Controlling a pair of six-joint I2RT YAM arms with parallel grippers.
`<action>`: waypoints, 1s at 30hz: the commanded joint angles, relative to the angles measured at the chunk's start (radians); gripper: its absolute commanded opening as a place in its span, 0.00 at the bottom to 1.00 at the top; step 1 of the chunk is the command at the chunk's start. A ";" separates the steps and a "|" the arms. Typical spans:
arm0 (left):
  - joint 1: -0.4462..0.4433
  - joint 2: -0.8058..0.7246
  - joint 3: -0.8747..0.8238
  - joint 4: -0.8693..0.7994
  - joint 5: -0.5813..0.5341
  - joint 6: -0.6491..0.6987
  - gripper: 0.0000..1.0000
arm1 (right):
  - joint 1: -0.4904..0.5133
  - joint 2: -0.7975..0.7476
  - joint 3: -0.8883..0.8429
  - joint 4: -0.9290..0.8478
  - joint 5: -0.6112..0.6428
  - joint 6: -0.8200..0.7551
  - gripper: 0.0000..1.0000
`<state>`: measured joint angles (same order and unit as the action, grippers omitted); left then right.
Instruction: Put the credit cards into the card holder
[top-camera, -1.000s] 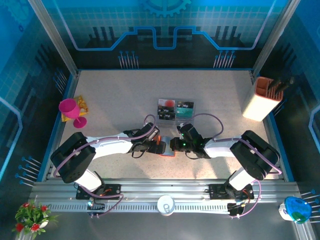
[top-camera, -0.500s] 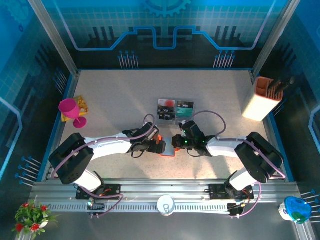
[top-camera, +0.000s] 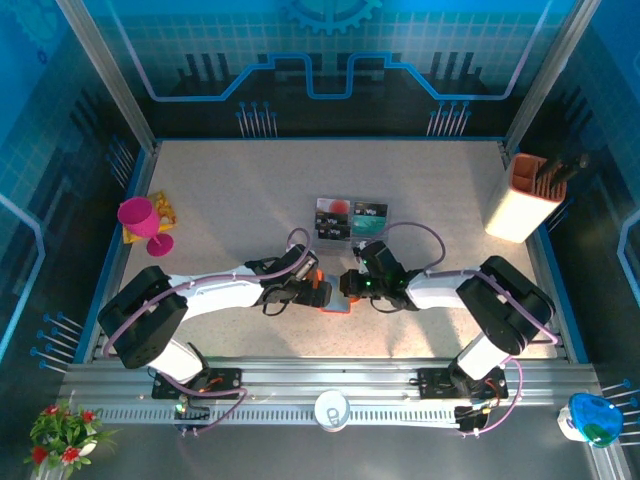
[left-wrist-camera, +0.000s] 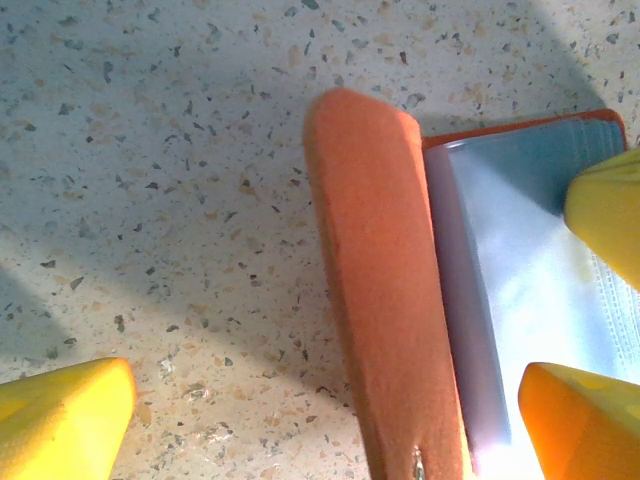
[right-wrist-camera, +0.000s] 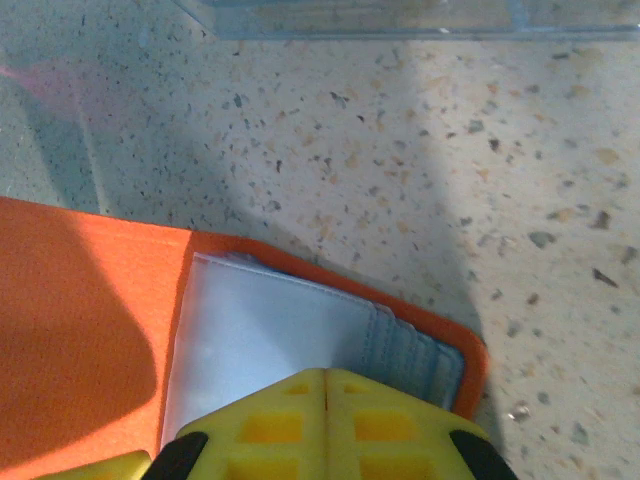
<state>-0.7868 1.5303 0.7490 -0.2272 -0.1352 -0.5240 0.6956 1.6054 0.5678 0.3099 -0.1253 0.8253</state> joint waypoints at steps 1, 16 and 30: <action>-0.005 0.002 0.011 0.009 -0.015 0.002 0.99 | 0.017 0.022 0.016 0.006 -0.016 0.004 0.00; -0.006 0.070 -0.031 0.052 -0.014 0.005 0.88 | 0.020 0.018 -0.003 0.043 -0.028 0.030 0.00; -0.005 0.061 -0.075 0.108 0.025 -0.008 0.67 | 0.012 -0.028 -0.009 0.021 -0.009 0.040 0.25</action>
<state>-0.7864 1.5566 0.7132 -0.1745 -0.2028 -0.5236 0.7067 1.5879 0.5701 0.3309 -0.1387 0.8650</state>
